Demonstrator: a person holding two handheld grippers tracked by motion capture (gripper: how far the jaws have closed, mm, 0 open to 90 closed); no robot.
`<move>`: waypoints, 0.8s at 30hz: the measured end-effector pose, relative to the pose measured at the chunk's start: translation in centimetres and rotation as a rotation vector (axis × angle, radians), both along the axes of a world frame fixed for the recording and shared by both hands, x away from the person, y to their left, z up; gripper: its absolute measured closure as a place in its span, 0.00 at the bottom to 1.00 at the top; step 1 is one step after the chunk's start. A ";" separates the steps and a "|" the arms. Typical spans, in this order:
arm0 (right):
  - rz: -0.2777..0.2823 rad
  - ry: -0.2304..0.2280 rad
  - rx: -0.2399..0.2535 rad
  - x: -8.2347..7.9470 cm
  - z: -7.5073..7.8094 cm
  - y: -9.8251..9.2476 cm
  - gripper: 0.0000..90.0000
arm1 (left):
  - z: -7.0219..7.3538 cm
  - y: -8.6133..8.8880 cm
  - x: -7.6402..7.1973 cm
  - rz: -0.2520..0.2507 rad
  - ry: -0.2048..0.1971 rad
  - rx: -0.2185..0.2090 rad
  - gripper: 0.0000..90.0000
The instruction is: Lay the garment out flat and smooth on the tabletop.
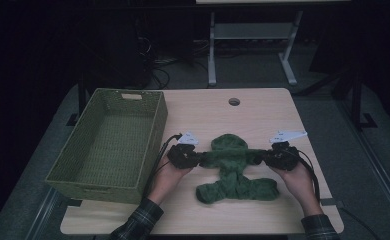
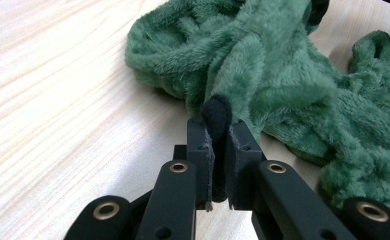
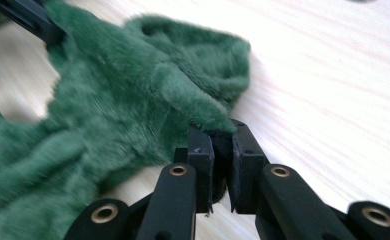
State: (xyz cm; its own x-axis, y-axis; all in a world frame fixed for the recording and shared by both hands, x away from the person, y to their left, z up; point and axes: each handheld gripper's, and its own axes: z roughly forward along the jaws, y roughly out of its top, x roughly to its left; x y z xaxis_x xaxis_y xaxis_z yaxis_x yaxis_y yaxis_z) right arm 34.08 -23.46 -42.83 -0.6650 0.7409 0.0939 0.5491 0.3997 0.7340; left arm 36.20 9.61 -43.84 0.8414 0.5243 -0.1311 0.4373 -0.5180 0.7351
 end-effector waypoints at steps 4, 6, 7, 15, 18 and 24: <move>-0.009 0.077 -0.037 0.8 -2.1 -0.2 0.91 | -1.3 -0.8 0.3 -0.005 0.013 0.043 0.92; -0.020 0.093 -0.038 1.0 -2.9 -0.4 0.91 | -1.8 -1.0 0.4 -0.015 0.024 0.066 0.92; -0.020 0.106 -0.041 1.1 -3.1 -0.5 0.92 | -2.0 -1.2 0.4 -0.011 0.023 0.066 0.92; -0.029 0.115 -0.041 1.0 -3.8 -0.6 0.83 | -2.1 -1.5 0.4 -0.010 0.029 0.074 0.81; -0.026 0.091 -0.017 0.6 -3.0 -1.0 0.70 | -1.2 -1.1 0.2 0.000 0.019 0.058 0.71; -0.035 0.029 0.026 0.1 -0.2 -2.0 0.61 | 1.6 -0.5 0.1 0.014 -0.011 0.031 0.53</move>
State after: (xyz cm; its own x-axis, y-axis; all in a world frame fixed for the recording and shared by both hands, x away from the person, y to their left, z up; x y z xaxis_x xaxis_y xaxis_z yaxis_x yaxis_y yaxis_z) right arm 34.15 -25.49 -43.01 -0.6355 0.7607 0.1319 0.5833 0.3612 0.7275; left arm 36.33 9.10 -42.29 0.8352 0.5398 -0.1056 0.4370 -0.5347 0.7232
